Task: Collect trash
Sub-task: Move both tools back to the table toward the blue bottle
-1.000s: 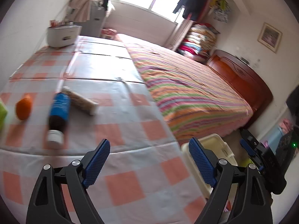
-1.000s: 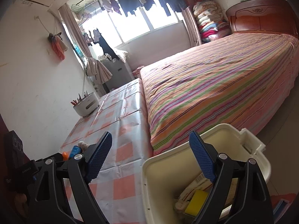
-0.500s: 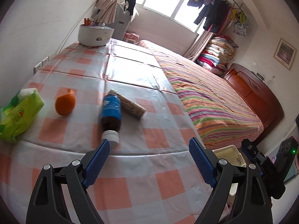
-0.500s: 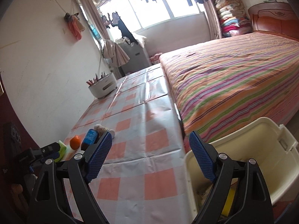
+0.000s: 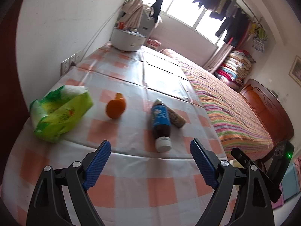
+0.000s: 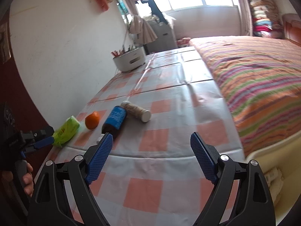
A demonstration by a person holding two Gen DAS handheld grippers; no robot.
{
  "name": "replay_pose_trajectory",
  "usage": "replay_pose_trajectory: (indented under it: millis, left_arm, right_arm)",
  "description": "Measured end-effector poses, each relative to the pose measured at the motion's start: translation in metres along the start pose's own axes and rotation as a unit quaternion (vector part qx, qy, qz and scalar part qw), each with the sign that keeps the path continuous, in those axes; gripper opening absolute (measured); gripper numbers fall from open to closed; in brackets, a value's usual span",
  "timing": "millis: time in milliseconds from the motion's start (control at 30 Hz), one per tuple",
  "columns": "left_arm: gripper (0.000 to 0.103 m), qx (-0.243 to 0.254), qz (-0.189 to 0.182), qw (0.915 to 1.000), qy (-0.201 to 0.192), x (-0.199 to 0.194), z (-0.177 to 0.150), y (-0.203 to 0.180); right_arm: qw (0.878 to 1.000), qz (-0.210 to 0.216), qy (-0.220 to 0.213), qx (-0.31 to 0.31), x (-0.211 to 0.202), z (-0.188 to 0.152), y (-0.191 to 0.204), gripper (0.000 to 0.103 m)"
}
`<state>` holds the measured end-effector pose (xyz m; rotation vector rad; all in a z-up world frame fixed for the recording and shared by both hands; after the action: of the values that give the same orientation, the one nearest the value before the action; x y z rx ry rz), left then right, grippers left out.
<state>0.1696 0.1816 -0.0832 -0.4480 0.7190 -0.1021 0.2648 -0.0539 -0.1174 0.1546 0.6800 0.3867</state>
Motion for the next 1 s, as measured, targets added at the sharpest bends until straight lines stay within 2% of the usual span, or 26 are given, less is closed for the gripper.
replay_pose_trajectory:
  millis: [167,500,1000]
  left_arm:
    - [0.084,-0.029,0.014,0.9995,-0.007,-0.008,0.006,0.026]
    - [0.084,-0.055,0.043,0.9974,-0.019,-0.017,0.014,0.059]
    - [0.084,-0.076,0.064,0.9949,-0.019,-0.019,0.017,0.087]
  right_arm:
    - [0.999,0.023,0.021,-0.037,0.023,0.001,0.03,0.083]
    - [0.993,0.056,0.062,-0.084,0.063,-0.001,0.068,0.083]
    - [0.986,0.052,0.119,-0.105,0.116,0.009,0.086,0.083]
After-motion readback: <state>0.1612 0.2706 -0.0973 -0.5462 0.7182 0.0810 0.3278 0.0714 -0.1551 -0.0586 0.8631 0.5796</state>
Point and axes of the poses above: each gripper's, at about its wrist camera, not at the fingertips, and x roughly the way its jaws point, y to its left, z to its top, the point moved 1 cm from there along x, roughly the way its jaws point, and after that the axes turned 2 degrees about -x, right-handed, at the moved point
